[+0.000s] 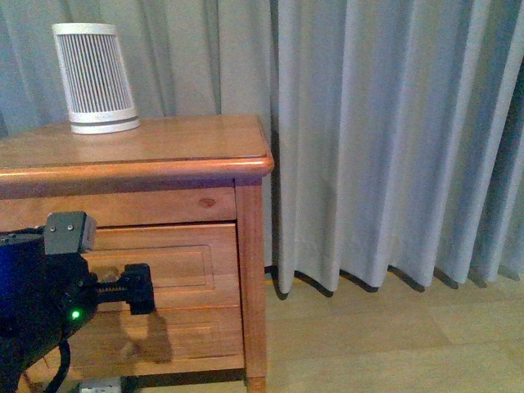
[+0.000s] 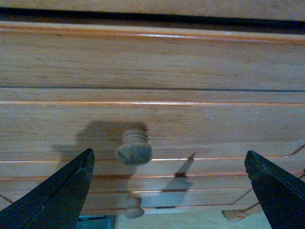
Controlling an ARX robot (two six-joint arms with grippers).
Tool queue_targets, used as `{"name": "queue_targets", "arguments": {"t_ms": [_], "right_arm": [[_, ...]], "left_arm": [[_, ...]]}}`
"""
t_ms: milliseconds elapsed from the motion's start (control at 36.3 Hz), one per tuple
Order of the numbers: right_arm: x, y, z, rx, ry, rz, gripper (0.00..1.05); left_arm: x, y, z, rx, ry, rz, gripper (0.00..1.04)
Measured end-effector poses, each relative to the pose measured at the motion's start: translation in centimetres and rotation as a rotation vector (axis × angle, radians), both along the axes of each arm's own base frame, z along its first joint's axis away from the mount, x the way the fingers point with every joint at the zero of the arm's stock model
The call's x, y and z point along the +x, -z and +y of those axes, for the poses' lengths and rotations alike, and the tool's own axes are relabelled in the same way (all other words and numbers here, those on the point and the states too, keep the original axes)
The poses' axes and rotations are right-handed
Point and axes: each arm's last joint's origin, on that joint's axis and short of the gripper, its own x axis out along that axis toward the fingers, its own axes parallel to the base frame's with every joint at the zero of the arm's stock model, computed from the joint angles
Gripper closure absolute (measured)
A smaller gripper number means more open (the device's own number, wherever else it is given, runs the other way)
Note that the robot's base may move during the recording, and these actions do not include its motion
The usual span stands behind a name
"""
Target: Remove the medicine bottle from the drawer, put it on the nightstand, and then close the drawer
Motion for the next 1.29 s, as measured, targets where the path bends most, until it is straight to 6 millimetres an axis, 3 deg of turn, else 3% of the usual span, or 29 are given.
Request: {"name": "queue_targets", "arguments": {"t_ms": [220,523,854,1295], "right_arm": [[0.0,0.0,0.0,0.0,0.0,0.0,0.07],[0.0,0.0,0.0,0.0,0.0,0.0,0.07],[0.0,0.0,0.0,0.0,0.0,0.0,0.07],[0.0,0.0,0.0,0.0,0.0,0.0,0.07]], "left_arm": [[1.2,1.2,0.4,0.026,-0.007,-0.007,0.07],[2.1,1.3,0.6,0.058,-0.013,-0.043,0.08],[2.2,2.1,1.1,0.074,-0.026,-0.039,0.76],[1.2,2.0,1.1,0.075,-0.023,-0.036,0.8]]}}
